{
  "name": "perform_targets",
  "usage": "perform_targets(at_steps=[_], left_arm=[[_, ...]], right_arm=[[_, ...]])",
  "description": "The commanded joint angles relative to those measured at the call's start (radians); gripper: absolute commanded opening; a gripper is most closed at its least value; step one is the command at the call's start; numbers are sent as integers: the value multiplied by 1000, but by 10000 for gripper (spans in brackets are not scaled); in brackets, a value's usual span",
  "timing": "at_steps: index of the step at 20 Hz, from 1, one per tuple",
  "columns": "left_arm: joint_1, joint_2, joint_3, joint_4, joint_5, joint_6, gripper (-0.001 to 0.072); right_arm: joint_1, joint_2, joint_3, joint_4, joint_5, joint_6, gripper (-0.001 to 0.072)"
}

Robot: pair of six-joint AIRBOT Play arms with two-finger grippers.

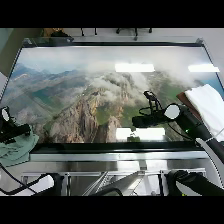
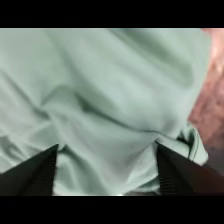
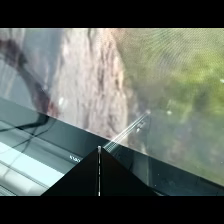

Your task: Fold the shirts.

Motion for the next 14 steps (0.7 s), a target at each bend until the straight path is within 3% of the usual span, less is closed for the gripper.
perform_targets(at_steps=[1,2,5,8,11,14], left_arm=[[29,-77,33,-10,49,38,83],[24,-79,51,-18,42,74,17],[-25,-51,141,-50,-42,119,16],[-123,58,282,-250,-97,191,16],[-287,185,473,-458,-147,209,15],[-489,273,574,-570,-120,211,16]], right_arm=[[1,0,0,0,0,0,23],[1,0,0,0,0,0,22],[1,0,0,0,0,0,23],[1,0,0,0,0,0,23],[1,0,0,0,0,0,23],[1,0,0,0,0,0,23]])
